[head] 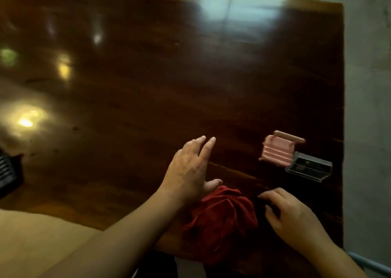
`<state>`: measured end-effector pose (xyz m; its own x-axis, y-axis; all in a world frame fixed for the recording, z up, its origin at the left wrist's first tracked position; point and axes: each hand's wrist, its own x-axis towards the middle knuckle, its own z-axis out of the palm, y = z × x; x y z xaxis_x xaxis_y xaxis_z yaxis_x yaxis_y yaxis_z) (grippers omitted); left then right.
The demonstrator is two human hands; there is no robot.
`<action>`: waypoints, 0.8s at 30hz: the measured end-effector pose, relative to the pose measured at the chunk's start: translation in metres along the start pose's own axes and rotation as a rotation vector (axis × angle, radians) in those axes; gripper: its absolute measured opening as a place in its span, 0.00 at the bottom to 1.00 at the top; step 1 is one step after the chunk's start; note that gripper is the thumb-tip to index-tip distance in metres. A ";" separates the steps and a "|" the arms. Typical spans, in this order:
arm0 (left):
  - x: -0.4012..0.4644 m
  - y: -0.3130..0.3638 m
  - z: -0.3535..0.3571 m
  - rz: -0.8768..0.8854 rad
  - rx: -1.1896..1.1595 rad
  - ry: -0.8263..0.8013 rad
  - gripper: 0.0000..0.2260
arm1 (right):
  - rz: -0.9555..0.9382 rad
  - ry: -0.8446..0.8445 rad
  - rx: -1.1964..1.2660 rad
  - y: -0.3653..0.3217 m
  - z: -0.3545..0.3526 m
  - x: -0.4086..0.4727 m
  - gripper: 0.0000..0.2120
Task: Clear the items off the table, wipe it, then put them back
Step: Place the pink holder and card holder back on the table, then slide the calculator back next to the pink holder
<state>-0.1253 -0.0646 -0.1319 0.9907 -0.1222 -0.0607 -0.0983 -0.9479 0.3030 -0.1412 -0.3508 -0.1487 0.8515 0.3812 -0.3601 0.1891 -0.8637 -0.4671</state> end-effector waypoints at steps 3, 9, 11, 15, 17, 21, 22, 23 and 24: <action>-0.033 -0.052 -0.013 -0.128 0.001 0.028 0.48 | -0.045 -0.016 0.009 -0.042 0.012 0.013 0.14; -0.108 -0.160 -0.045 -0.389 0.018 0.080 0.47 | -0.195 -0.061 -0.056 -0.157 0.044 0.061 0.18; -0.134 -0.192 -0.057 -0.478 0.010 0.115 0.47 | -0.252 -0.079 -0.100 -0.196 0.059 0.078 0.19; -0.192 -0.267 -0.082 -0.700 0.006 0.209 0.48 | -0.418 -0.107 -0.148 -0.289 0.092 0.115 0.22; -0.199 -0.283 -0.088 -0.759 0.035 0.248 0.48 | -0.453 -0.101 -0.140 -0.316 0.093 0.121 0.24; -0.233 -0.338 -0.104 -0.911 0.039 0.373 0.48 | -0.568 -0.151 -0.134 -0.387 0.120 0.149 0.27; -0.241 -0.351 -0.107 -0.950 0.036 0.384 0.47 | -0.582 -0.174 -0.124 -0.405 0.127 0.157 0.28; -0.248 -0.366 -0.110 -0.984 0.025 0.398 0.48 | -0.602 -0.180 -0.117 -0.422 0.134 0.163 0.29; -0.256 -0.381 -0.111 -1.018 0.012 0.405 0.48 | -0.625 -0.188 -0.119 -0.440 0.141 0.169 0.29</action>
<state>-0.3306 0.3602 -0.1258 0.5657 0.8237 0.0405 0.7851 -0.5529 0.2790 -0.1494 0.1406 -0.1182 0.4660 0.8642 -0.1899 0.6819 -0.4875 -0.5453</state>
